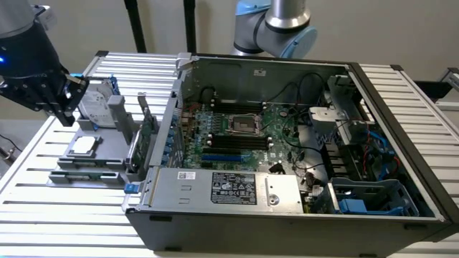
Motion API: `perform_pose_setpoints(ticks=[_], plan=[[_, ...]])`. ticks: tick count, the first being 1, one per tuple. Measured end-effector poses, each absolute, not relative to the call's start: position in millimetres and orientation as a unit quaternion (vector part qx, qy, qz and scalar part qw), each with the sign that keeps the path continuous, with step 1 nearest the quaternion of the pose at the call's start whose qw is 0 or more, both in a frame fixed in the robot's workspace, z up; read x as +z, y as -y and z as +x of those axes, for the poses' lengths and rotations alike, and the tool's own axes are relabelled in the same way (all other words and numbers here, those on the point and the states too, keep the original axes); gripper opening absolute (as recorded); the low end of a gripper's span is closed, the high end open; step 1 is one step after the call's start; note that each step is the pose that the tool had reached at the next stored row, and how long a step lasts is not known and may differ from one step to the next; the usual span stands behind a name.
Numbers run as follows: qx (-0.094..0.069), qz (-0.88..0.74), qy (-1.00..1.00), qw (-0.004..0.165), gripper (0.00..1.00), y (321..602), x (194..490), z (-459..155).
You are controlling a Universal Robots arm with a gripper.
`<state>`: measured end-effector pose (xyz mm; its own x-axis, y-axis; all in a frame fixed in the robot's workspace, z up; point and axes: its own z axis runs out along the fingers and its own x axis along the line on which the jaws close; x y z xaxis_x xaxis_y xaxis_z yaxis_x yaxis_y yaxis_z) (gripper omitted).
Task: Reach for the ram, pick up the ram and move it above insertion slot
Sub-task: 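Pick up the ram and move it above insertion slot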
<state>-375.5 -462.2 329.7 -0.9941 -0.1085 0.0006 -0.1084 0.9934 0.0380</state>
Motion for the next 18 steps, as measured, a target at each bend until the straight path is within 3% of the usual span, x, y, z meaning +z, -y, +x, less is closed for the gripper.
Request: perform_pose_setpoints(ticks=[18], plan=[[-0.018,0.216,0.976,0.004,0.11,462.2,329.5,-375.5]])
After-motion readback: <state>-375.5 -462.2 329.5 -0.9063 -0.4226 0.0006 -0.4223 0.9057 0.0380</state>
